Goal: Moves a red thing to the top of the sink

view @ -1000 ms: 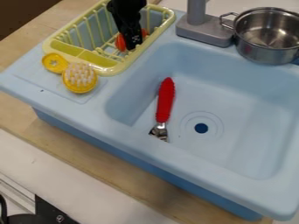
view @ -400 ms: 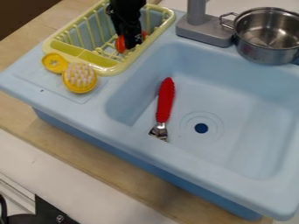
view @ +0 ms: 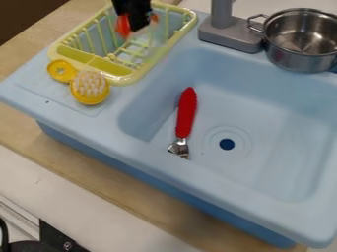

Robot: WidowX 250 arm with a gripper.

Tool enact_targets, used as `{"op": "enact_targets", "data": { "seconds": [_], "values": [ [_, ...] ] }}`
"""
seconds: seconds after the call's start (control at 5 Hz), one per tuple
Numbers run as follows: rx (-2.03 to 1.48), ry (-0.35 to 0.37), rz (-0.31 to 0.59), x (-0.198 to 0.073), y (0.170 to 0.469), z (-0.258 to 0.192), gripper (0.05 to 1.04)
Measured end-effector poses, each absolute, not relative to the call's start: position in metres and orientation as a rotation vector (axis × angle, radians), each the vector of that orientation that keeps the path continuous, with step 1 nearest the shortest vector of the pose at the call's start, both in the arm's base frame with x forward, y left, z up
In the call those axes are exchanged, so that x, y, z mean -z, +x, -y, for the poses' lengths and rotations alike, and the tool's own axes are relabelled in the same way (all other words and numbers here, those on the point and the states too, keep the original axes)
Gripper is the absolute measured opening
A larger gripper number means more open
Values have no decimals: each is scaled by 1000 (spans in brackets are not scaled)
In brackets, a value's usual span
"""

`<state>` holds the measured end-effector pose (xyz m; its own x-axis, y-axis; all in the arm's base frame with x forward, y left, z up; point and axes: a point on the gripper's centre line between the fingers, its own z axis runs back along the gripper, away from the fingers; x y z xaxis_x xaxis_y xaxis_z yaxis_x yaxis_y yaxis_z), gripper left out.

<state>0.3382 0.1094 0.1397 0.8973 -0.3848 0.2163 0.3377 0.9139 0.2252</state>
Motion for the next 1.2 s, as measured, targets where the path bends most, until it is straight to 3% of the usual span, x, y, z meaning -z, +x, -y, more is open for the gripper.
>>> {"op": "enact_targets", "data": {
  "seconds": [0.2,0.6,1.2],
  "values": [
    [346,173,227,-149,327,-96,528],
    [387,58,153,-144,290,-42,528],
    [584,-77,185,-155,284,45,528]
  ]
}}
